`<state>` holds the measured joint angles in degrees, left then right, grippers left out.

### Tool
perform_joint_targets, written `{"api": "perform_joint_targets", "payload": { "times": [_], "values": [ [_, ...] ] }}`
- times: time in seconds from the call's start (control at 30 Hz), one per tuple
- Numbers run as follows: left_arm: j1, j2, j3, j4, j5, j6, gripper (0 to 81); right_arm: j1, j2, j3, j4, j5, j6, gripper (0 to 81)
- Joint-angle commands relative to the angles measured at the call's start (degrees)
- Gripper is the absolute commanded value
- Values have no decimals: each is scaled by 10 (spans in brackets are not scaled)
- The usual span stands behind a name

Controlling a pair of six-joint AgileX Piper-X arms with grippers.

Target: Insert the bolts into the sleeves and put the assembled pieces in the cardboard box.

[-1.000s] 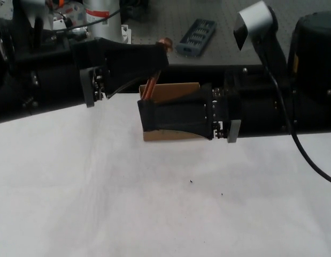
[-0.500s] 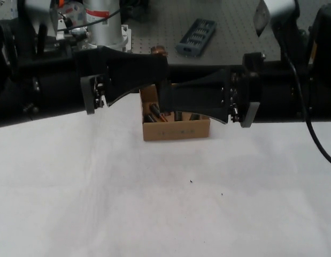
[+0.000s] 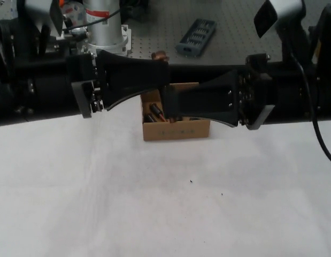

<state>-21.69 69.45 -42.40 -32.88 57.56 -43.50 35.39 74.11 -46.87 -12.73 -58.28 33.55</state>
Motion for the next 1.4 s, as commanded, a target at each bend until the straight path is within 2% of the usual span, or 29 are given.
{"api": "perform_joint_targets", "payload": {
  "times": [0.0,0.03,0.17,0.2,0.23,0.5,0.67,0.77,0.9,1.07,1.17,1.37],
  "values": [
    [10,-3,-1,-2,38,7,99,-16,-4,-8,-13,14,-1,32],
    [10,-3,-1,-2,38,7,150,-16,-4,-8,-13,10,-1,32],
    [10,-3,-1,-2,38,-4,473,-16,-4,-8,-13,9,-1,32],
    [10,-3,-1,-2,38,-14,524,-16,-4,-8,-13,9,-1,32],
    [10,-3,-1,-2,36,-17,542,-16,-4,-8,-13,9,-1,32],
    [22,-3,-1,-2,27,-15,496,-16,-4,-8,-11,10,3,32],
    [72,-29,-1,1,27,-15,493,-24,3,-8,38,69,-6,32],
    [117,-67,-1,39,27,-15,491,-38,28,-17,41,78,-6,32],
    [174,-133,-1,169,27,10,491,-49,92,-66,51,78,-6,32],
    [228,-227,-1,371,27,88,491,-60,208,-174,51,89,-14,32],
    [252,-281,-1,477,23,136,491,-70,287,-244,53,104,-12,32],
    [281,-374,-1,655,-47,219,491,-94,438,-409,131,157,-12,32]
  ]
}}
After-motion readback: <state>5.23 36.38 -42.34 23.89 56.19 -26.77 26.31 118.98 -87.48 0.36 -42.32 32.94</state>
